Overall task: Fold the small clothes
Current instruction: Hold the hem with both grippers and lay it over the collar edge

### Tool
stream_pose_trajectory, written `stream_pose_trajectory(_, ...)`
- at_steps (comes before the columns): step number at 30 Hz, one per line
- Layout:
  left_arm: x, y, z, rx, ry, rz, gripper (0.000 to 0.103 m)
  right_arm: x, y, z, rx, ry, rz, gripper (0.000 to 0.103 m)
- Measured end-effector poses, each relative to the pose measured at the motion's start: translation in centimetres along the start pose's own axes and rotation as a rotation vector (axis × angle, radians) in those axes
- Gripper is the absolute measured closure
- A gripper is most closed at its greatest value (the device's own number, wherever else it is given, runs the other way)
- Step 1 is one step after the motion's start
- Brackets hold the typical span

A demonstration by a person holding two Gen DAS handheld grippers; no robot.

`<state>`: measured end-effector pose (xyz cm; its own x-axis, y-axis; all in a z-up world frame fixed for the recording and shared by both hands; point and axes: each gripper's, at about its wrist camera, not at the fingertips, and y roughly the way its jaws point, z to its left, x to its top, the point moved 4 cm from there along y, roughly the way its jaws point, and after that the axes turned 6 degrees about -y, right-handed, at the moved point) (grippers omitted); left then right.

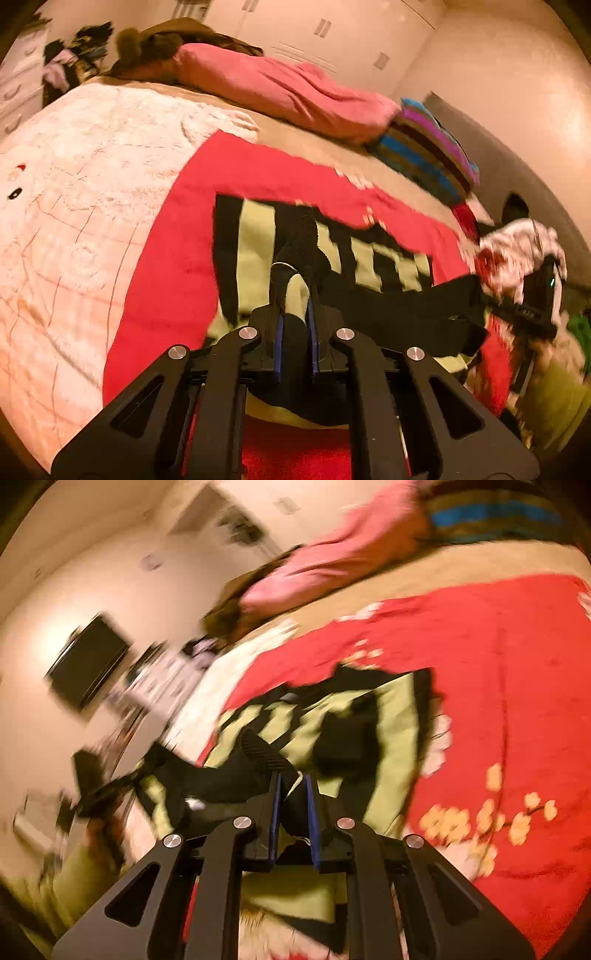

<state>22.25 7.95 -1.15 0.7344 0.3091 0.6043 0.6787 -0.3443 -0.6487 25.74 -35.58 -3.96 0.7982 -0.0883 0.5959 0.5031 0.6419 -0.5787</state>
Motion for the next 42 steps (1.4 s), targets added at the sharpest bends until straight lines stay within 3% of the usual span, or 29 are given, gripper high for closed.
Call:
stream_pose_trajectory(2,0.6,1.5,0.3,0.012,-0.029,0.013,0.099,0.3,1.4,-1.4,-0.108,0.022,0.028,0.087)
stream_pose_trajectory(4,0.6,3.5,0.8,0.051,-0.046,0.043,0.099,0.3,2.1,-2.2,-0.192,0.006,0.040,0.078)
stream_pose_trajectory(5,0.4,4.2,0.8,0.061,-0.049,0.055,0.099,0.3,2.0,-2.3,-0.228,-0.012,0.035,0.069)
stream_pose_trajectory(8,-0.1,5.2,1.5,0.072,-0.060,0.067,0.099,0.1,1.5,-0.7,-0.226,-0.144,0.021,0.062)
stream_pose_trajectory(9,-0.2,5.3,1.7,0.066,-0.063,0.067,0.099,-0.1,1.6,0.1,-0.231,-0.209,0.033,0.056)
stream_pose_trajectory(14,-0.7,5.4,2.6,0.066,-0.066,0.080,0.097,-1.1,3.6,3.0,-0.277,-0.460,0.116,0.047)
stream_pose_trajectory(16,-0.9,5.4,2.8,0.069,-0.065,0.084,0.095,-1.4,4.5,3.9,-0.267,-0.510,0.135,0.043)
stream_pose_trajectory(17,-1.0,5.4,2.8,0.073,-0.057,0.088,0.094,-1.6,5.2,4.3,-0.266,-0.534,0.153,0.036)
stream_pose_trajectory(19,-1.2,5.6,2.7,0.076,-0.043,0.095,0.091,-1.8,6.6,4.2,-0.306,-0.562,0.202,0.031)
stream_pose_trajectory(21,-1.4,5.9,2.7,0.084,-0.032,0.105,0.086,-2.1,8.6,3.6,-0.335,-0.566,0.264,0.032)
stream_pose_trajectory(22,-1.5,6.2,2.7,0.086,-0.030,0.114,0.086,-2.4,9.2,3.4,-0.331,-0.567,0.284,0.039)
stream_pose_trajectory(23,-1.7,6.5,2.7,0.093,-0.027,0.122,0.086,-2.6,9.3,3.2,-0.339,-0.566,0.294,0.069)
stream_pose_trajectory(24,-1.8,6.6,2.7,0.101,-0.024,0.126,0.093,-2.7,9.2,2.9,-0.347,-0.553,0.294,0.080)
stream_pose_trajectory(26,-2.0,6.4,2.7,0.100,-0.018,0.127,0.098,-2.3,7.6,2.5,-0.287,-0.472,0.244,0.084)
stream_pose_trajectory(31,-0.7,2.4,1.1,0.026,0.012,0.011,0.100,0.5,2.1,2.2,-0.073,-0.235,0.075,0.085)
stream_pose_trajectory(34,1.7,1.0,-0.3,-0.015,0.024,-0.059,0.100,2.8,0.5,1.7,-0.016,-0.142,0.006,0.085)
stream_pose_trajectory(39,5.8,3.6,-1.6,-0.011,0.006,-0.095,0.100,6.8,1.3,-0.9,-0.052,-0.005,-0.066,0.085)
stream_pose_trajectory(42,7.3,6.7,-1.5,0.036,-0.008,-0.082,0.099,7.1,3.7,-2.7,-0.153,0.018,-0.039,0.082)
